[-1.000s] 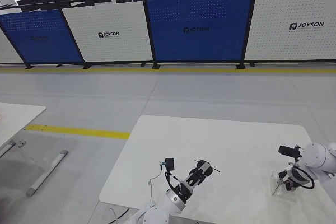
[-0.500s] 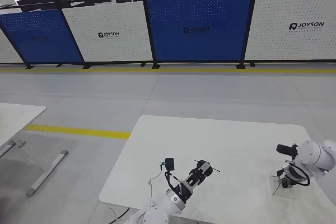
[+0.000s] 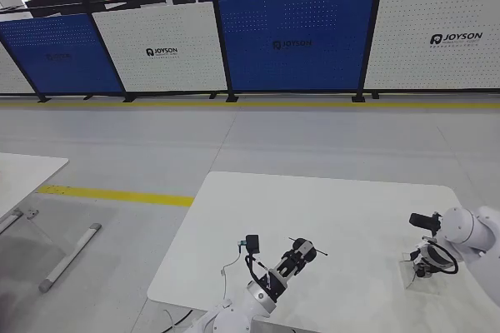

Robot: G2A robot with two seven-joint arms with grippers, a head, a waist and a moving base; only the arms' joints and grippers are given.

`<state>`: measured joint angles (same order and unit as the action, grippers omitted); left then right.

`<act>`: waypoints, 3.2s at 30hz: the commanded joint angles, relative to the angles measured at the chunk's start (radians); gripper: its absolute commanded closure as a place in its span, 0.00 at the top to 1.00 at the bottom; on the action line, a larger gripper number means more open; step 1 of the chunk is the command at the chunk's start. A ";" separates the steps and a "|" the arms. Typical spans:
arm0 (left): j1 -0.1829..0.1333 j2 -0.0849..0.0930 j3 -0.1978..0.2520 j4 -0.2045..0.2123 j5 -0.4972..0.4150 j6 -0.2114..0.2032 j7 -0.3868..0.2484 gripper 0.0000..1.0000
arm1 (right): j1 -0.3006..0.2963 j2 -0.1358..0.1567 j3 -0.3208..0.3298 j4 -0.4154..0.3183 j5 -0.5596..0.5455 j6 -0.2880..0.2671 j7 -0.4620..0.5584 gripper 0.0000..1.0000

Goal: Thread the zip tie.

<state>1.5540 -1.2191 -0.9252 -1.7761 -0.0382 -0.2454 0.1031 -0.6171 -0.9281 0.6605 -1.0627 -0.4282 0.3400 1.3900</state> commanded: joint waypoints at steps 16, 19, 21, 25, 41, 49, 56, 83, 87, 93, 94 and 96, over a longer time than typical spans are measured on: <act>0.000 0.000 0.000 0.000 0.000 0.000 0.000 0.00 | -0.166 0.105 0.249 -0.226 0.014 0.000 -0.010 0.00; 0.000 0.000 0.000 0.000 0.000 0.000 0.000 0.00 | -0.244 0.122 0.338 -0.303 -0.001 0.000 -0.058 0.00; 0.000 0.000 0.000 0.000 0.000 0.000 0.000 0.00 | -0.300 0.130 0.390 -0.359 -0.015 0.000 -0.086 0.00; 0.000 0.000 0.000 0.000 0.000 0.000 0.000 0.00 | -0.334 0.134 0.424 -0.386 -0.026 0.000 -0.095 0.00; 0.000 0.000 0.000 0.000 0.000 0.000 0.000 0.00 | -0.354 0.130 0.461 -0.366 0.061 -0.049 -0.180 0.00; 0.000 0.000 0.000 0.000 0.000 0.000 0.000 0.00 | -0.473 0.153 0.595 -0.430 0.138 -0.157 -0.284 0.00; 0.000 0.000 0.000 0.000 0.000 0.000 0.000 0.00 | -0.499 0.158 0.620 -0.440 0.156 -0.161 -0.287 0.00; 0.000 0.000 0.000 0.000 0.000 0.000 0.000 0.00 | -0.699 0.163 0.767 -0.561 0.283 -0.310 -0.541 0.00; -0.005 -0.001 -0.001 -0.006 -0.005 0.006 0.001 0.00 | -0.699 0.163 0.767 -0.561 0.283 -0.310 -0.541 0.00; -0.023 -0.007 -0.010 -0.065 0.064 0.016 0.049 0.00 | -0.699 0.163 0.767 -0.561 0.283 -0.310 -0.541 0.00; -0.024 -0.005 -0.009 -0.063 0.099 0.058 0.035 0.00 | -0.699 0.163 0.767 -0.561 0.283 -0.310 -0.541 0.00; -0.025 -0.004 -0.008 -0.062 0.116 0.080 0.025 0.00 | -0.699 0.163 0.767 -0.561 0.283 -0.310 -0.541 0.00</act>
<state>1.5292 -1.2231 -0.9339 -1.8396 0.0821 -0.1691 0.1296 -1.3163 -0.7651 1.4278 -1.6235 -0.1454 0.0299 0.8491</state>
